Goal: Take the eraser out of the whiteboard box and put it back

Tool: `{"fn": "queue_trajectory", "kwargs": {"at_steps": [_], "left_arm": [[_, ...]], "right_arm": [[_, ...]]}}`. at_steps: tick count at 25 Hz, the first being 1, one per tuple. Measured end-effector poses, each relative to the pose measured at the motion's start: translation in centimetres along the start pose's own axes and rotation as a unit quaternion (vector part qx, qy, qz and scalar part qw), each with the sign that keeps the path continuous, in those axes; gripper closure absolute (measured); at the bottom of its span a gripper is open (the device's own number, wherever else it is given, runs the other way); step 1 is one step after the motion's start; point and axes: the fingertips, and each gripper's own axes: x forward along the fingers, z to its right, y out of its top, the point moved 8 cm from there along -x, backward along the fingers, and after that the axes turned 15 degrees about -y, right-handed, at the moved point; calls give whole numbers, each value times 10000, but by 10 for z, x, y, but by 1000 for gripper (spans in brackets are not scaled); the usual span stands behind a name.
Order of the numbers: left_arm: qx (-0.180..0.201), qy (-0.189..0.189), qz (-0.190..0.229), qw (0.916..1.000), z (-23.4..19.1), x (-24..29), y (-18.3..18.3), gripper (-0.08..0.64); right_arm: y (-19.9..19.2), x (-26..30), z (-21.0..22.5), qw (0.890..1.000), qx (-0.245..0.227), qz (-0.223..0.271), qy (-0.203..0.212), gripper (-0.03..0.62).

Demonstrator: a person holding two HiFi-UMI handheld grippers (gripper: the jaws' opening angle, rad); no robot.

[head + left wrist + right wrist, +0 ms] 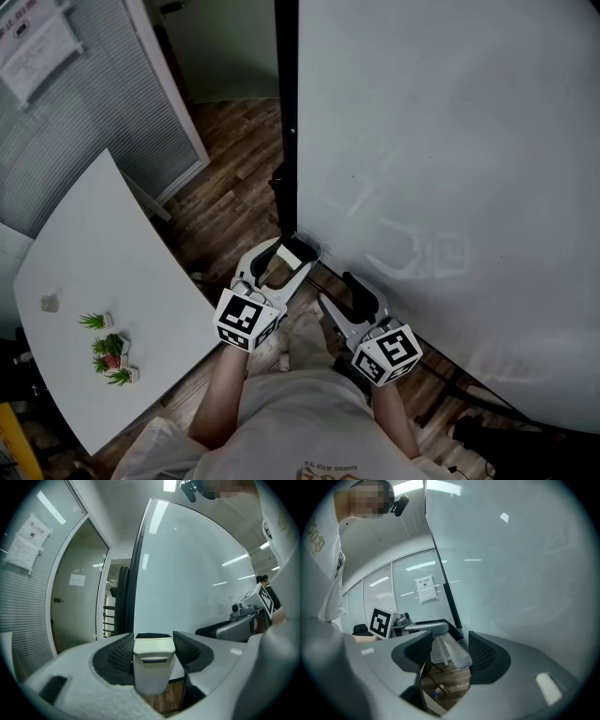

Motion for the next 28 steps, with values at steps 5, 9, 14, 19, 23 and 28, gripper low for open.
{"fn": "queue_trajectory", "kwargs": {"at_steps": [5, 9, 14, 19, 23, 28], "left_arm": [[19, -19, -117, 9999, -2, 5, -4, 301], [5, -19, -186, 9998, -4, 9, -10, 301], [13, -35, -265, 9996, -5, 12, -14, 301], [90, -18, -350, 9993, -4, 15, -16, 301], [90, -10, -336, 9994, -6, 15, -17, 301], [29, 17, -345, 9994, -6, 14, -17, 299]], "right_arm": [[-1, 2, 1, 10000, 76, -17, 22, 348], [-1, 4, 2, 9999, 102, -15, 36, 348], [-4, 5, 3, 9999, 123, -23, 27, 348], [-3, 7, 2, 9999, 110, -49, 63, 348], [-3, 9, 2, 9999, 117, -43, 54, 348], [0, 8, 2, 9999, 102, -48, 60, 348]]}}
